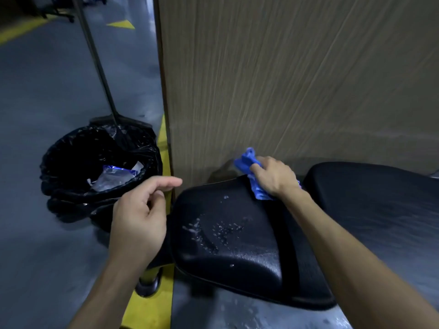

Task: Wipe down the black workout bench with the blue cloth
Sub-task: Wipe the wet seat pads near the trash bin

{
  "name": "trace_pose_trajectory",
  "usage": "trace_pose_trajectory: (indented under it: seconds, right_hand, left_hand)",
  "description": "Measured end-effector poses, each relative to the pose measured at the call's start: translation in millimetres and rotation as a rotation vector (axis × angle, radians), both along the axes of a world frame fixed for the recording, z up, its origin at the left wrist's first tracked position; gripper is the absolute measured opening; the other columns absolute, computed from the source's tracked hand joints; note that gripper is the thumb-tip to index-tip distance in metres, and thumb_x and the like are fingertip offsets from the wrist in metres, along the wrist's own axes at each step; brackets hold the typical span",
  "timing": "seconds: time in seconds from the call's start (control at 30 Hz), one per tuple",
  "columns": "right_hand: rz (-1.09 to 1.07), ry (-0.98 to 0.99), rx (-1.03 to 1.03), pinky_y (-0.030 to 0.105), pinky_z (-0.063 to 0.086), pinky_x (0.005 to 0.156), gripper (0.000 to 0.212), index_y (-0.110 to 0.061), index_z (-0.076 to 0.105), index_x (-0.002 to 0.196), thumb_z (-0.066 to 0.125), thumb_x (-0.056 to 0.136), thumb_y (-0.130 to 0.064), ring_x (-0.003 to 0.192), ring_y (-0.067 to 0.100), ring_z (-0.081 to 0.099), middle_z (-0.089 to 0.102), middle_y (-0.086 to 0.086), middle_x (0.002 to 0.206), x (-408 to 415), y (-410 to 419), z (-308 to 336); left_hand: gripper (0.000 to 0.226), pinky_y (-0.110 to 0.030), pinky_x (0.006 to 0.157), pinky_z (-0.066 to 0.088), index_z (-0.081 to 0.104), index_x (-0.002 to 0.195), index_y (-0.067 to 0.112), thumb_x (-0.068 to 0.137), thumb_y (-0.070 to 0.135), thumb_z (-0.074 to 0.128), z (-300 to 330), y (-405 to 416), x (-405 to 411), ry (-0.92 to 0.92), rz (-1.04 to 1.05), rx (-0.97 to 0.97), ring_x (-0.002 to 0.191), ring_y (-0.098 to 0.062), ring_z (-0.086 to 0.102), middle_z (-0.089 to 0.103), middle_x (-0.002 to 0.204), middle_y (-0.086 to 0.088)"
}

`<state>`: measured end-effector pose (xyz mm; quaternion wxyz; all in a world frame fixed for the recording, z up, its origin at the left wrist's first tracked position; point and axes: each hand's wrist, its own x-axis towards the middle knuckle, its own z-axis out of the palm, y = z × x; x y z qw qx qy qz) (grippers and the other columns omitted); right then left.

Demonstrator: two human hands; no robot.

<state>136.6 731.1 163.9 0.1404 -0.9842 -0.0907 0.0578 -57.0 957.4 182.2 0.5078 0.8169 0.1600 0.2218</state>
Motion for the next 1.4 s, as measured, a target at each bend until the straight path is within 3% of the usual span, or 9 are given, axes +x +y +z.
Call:
trace_pose_trajectory:
  seconds: [0.13,0.23,0.33,0.4,0.53,0.7,0.97,1.17,1.4]
  right_hand:
    - [0.325,-0.047,0.028,0.036,0.042,0.100,0.042,-0.027,0.063,0.125,0.039,0.094,-0.042,0.123,0.027,0.055,0.062,0.005,0.131,-47.5,69.7,-11.4]
    - [0.551,-0.081,0.072,0.035,0.030,0.116,0.059,-0.027,0.048,0.145,0.034,0.090,-0.045,0.139,0.020,0.042,0.049,0.001,0.150,-80.9,87.3,-14.5]
    - [0.376,-0.012,0.040,0.039,0.045,0.097,0.045,-0.030,0.056,0.130,0.035,0.092,-0.041,0.123,0.027,0.056,0.058,0.001,0.138,-57.8,64.1,-5.3]
    - [0.186,0.068,-0.072,0.038,0.044,0.081,0.032,-0.024,0.059,0.111,0.036,0.095,-0.038,0.112,0.033,0.060,0.064,0.008,0.124,-38.2,64.7,3.4]
    - [0.350,-0.012,-0.032,0.036,0.036,0.105,0.045,-0.024,0.057,0.134,0.036,0.096,-0.039,0.131,0.029,0.049,0.056,0.009,0.140,-69.9,102.9,-5.4]
    - [0.707,-0.206,0.045,0.038,0.015,0.124,0.065,-0.025,0.041,0.150,0.040,0.086,-0.038,0.151,0.023,0.019,0.033,0.003,0.160,-176.7,85.1,-16.5]
    - [0.409,-0.151,-0.097,0.044,0.009,0.123,0.064,-0.025,0.032,0.153,0.035,0.093,-0.046,0.152,0.030,0.013,0.020,0.012,0.164,-135.6,136.1,-17.6]
    - [0.560,-0.321,-0.170,0.046,0.019,0.120,0.091,-0.024,0.020,0.158,0.057,0.079,-0.046,0.153,0.027,0.013,0.014,0.009,0.166,-235.6,42.1,-43.1]
    - [0.140,-0.412,-0.039,0.050,0.023,0.119,0.077,-0.014,0.028,0.156,0.052,0.087,-0.039,0.152,0.033,0.016,0.018,0.015,0.164,-256.5,6.4,-53.9]
  left_hand:
    - [0.048,-0.030,0.048,0.045,0.073,0.098,0.039,0.098,-0.001,0.047,-1.2,10.4,-2.4,-0.011,0.013,0.015,0.051,-0.021,0.060,0.073,0.100,0.028]
    - [0.051,-0.025,0.067,0.051,0.073,0.095,0.039,0.096,-0.004,0.046,-0.2,15.5,0.3,-0.031,0.042,0.002,0.078,-0.005,0.070,0.074,0.097,0.021]
    - [0.049,-0.023,0.044,0.038,0.073,0.099,0.038,0.098,-0.002,0.044,-3.5,17.5,-2.9,0.010,0.034,-0.020,0.043,-0.010,0.049,0.074,0.100,0.018]
    - [0.049,-0.021,0.043,0.038,0.072,0.100,0.038,0.098,-0.002,0.044,-7.2,20.6,-8.1,0.041,0.028,-0.024,0.040,-0.005,0.045,0.073,0.099,0.018]
    - [0.052,-0.030,0.079,0.054,0.073,0.100,0.032,0.090,-0.010,0.043,-14.1,27.7,-10.6,0.078,0.029,-0.042,0.095,0.006,0.067,0.074,0.099,0.018]
    - [0.050,-0.033,0.093,0.055,0.072,0.101,0.027,0.087,-0.012,0.044,-20.5,36.7,-12.3,0.103,0.050,-0.030,0.097,-0.003,0.070,0.074,0.100,0.017]
    - [0.051,-0.029,0.091,0.053,0.073,0.099,0.028,0.086,-0.010,0.042,-8.6,34.3,-27.9,0.070,0.063,-0.074,0.095,0.000,0.070,0.075,0.100,0.017]
    - [0.053,-0.027,0.085,0.053,0.072,0.096,0.035,0.090,-0.008,0.041,-8.2,34.9,-29.4,0.094,0.055,-0.091,0.097,-0.001,0.070,0.074,0.102,0.017]
    - [0.052,-0.027,0.077,0.050,0.072,0.099,0.034,0.092,-0.008,0.042,-8.4,31.0,-39.5,0.109,0.018,-0.084,0.099,0.003,0.067,0.073,0.104,0.017]
